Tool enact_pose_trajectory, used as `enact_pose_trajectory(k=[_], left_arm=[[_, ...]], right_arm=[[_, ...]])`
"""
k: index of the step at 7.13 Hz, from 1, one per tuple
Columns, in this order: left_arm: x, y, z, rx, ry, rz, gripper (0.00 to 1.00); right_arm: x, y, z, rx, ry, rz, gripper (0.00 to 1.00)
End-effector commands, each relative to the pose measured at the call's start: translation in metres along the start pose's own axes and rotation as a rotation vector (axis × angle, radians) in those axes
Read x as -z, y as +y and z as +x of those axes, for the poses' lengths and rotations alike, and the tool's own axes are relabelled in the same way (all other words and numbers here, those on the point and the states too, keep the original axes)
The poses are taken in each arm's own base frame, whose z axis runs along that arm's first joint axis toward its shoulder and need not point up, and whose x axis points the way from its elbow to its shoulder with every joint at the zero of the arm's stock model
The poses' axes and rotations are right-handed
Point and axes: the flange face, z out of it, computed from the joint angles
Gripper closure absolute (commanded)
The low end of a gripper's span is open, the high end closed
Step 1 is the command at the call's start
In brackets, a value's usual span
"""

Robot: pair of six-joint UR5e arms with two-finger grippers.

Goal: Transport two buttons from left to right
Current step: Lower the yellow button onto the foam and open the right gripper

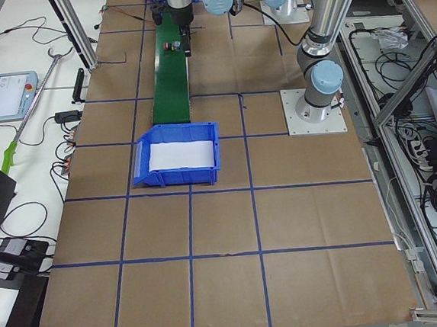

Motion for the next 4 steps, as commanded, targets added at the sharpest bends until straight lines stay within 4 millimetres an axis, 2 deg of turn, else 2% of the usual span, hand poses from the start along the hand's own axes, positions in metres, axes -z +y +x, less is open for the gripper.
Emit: enact_pose_trajectory(k=[1,3,4], left_arm=[[0.0,0.0,0.0,0.0,0.0,0.001,0.0],[0.001,0.0,0.0,0.0,0.0,0.002,0.0],[0.001,0.0,0.0,0.0,0.0,0.002,0.0]], right_arm=[[0.063,-0.009,-0.051,-0.061,0.035,0.043,0.01],[0.097,-0.004,-0.131,-0.175,-0.027,0.008,0.01],[0.099,-0.001,-0.157,-0.218,-0.05,-0.03,0.01]])
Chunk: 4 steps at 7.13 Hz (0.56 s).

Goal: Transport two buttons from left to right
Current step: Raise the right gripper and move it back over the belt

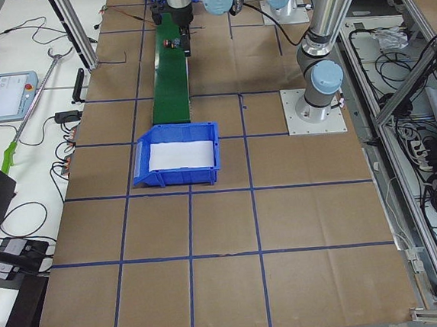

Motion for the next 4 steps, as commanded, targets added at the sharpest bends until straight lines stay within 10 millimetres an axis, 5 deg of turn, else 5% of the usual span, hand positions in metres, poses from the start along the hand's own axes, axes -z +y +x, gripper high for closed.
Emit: enact_pose_trajectory(k=[1,4], left_arm=[[0.0,-0.001,0.0,0.0,0.0,0.001,0.0],[0.001,-0.001,0.0,0.0,0.0,0.002,0.0]], right_arm=[[0.005,0.016,-0.06,-0.087,-0.035,-0.069,0.01],[0.009,0.021,-0.113,-0.141,-0.045,-0.068,0.01]])
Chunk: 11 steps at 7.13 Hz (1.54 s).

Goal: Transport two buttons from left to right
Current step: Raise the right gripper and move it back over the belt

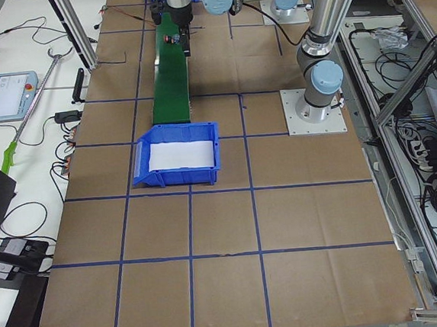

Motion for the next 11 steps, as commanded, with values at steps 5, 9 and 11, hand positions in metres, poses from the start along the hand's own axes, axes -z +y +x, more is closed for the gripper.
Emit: enact_pose_trajectory(k=[5,9,11], left_arm=[[0.002,0.0,0.0,0.0,0.0,0.004,0.0],[0.002,0.001,0.001,-0.002,0.0,0.002,0.0],[0.002,0.001,0.001,-0.002,0.0,0.002,0.0]], right_arm=[[-0.006,0.007,-0.033,-0.013,-0.007,-0.014,0.01],[-0.03,0.013,-0.034,-0.013,-0.007,-0.05,0.01],[-0.04,0.006,-0.035,-0.009,-0.009,-0.041,0.01]])
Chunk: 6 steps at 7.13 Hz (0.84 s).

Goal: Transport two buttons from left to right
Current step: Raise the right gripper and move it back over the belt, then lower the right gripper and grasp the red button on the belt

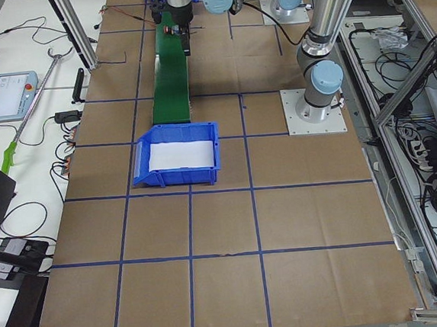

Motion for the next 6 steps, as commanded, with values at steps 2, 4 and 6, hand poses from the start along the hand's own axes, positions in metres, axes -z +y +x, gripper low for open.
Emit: enact_pose_trajectory(k=[2,4,6], left_arm=[[0.0,0.0,0.0,0.0,0.001,0.0,0.0],[0.0,-0.001,0.0,0.0,0.001,0.0,0.0],[0.0,-0.001,0.0,0.0,0.001,0.0,0.0]], right_arm=[[-0.019,-0.02,-0.031,0.063,-0.023,0.063,0.01],[-0.041,-0.025,-0.083,0.152,-0.034,0.11,0.01],[-0.066,-0.047,-0.101,0.172,-0.035,0.112,0.01]])
